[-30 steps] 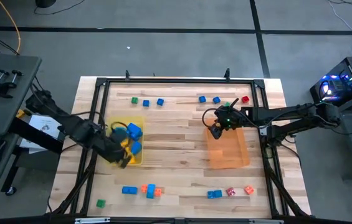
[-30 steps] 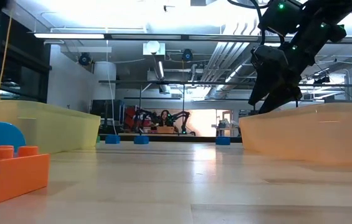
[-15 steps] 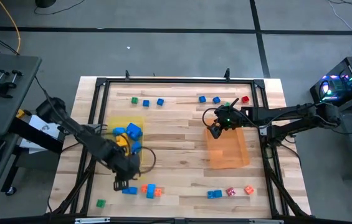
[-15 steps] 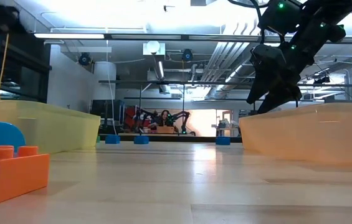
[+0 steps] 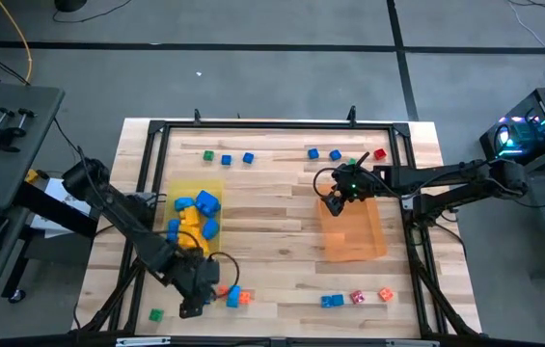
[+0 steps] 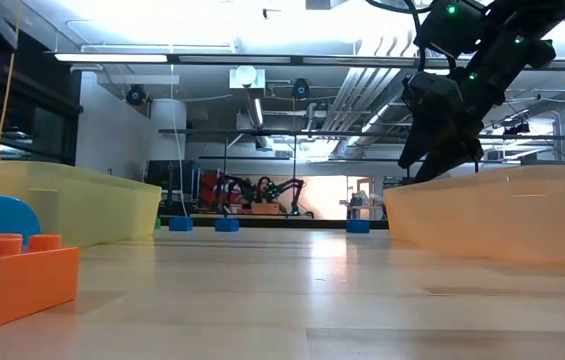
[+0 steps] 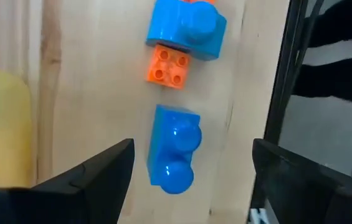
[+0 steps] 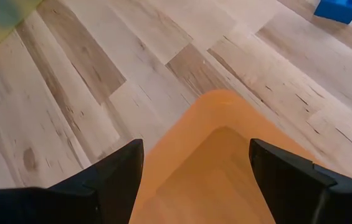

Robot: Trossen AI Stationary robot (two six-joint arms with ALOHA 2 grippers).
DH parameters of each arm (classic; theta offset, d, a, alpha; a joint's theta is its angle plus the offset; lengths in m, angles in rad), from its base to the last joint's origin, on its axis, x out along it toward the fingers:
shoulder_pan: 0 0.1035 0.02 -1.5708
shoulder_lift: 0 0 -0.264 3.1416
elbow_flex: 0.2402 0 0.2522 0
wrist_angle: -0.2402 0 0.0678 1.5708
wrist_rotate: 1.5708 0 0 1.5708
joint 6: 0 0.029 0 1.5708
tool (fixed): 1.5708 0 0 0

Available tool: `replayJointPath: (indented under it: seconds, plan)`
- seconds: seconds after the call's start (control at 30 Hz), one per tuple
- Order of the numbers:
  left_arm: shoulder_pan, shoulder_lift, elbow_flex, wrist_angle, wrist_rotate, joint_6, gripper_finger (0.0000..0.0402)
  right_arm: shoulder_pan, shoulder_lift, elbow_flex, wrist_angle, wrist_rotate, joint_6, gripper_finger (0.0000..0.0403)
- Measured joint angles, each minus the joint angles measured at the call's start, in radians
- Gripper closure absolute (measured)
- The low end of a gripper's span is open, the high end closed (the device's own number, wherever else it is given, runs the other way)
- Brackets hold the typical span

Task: Sort blocks by size
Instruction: Put the large blue game piece into the yellow bin

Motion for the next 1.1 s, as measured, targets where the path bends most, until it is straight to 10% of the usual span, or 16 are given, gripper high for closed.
replayJointPath:
  seconds: [0.77,1.1]
  plan:
    - [-0.032,0.291,0.003,0.044,0.034,0.097,0.0100,0.000,0.000,0.000,-0.030,0.000,-0.005,0.0117]
    - [-0.021,0.250,-0.001,0.024,0.010,0.035,0.0304,0.000,0.000,0.000,-0.030,0.000,-0.005,0.0117]
